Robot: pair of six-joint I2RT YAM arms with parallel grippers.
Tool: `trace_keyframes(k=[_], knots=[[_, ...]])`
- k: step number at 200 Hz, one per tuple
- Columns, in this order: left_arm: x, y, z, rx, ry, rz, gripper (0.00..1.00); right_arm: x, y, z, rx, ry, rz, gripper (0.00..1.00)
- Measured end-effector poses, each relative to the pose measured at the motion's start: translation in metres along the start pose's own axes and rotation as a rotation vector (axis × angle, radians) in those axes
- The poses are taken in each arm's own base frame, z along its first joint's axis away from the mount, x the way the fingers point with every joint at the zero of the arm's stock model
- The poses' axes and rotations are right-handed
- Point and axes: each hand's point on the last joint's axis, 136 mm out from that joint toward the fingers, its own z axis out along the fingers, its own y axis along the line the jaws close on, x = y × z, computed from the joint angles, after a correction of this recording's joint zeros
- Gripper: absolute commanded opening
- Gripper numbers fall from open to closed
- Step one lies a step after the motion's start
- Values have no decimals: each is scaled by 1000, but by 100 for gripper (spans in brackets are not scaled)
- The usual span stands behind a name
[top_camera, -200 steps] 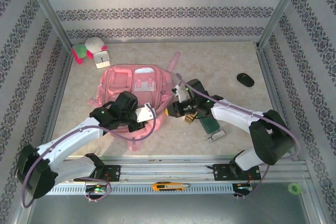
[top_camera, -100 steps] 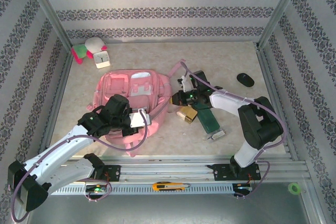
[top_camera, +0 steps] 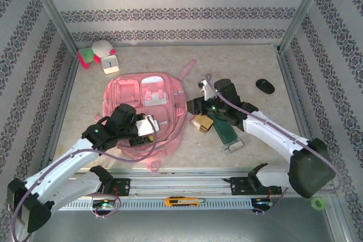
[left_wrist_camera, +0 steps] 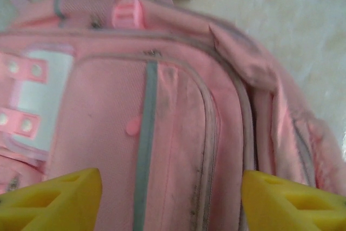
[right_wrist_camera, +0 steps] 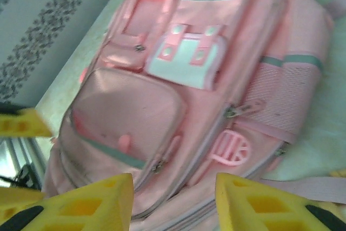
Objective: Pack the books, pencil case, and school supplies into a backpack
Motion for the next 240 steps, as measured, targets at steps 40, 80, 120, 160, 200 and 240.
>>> trace_keyframes(k=[40,80,120,160,200,240], knots=[[25,2,34,20,128,62,80,19,14,5,-18,36,-90,45],[29,13,57,-21,146,86,82,24,9,8,-1,46,-117,47],[31,8,68,-10,130,67,17,25,2,5,22,30,-163,55],[-2,28,23,-84,-81,-44,0,-2,-20,-21,52,-60,-209,66],[-22,42,-21,-63,-220,-142,0,-4,-18,-27,25,-58,-442,69],[-28,44,-35,-13,-205,-122,0,4,-33,0,12,96,-629,67]])
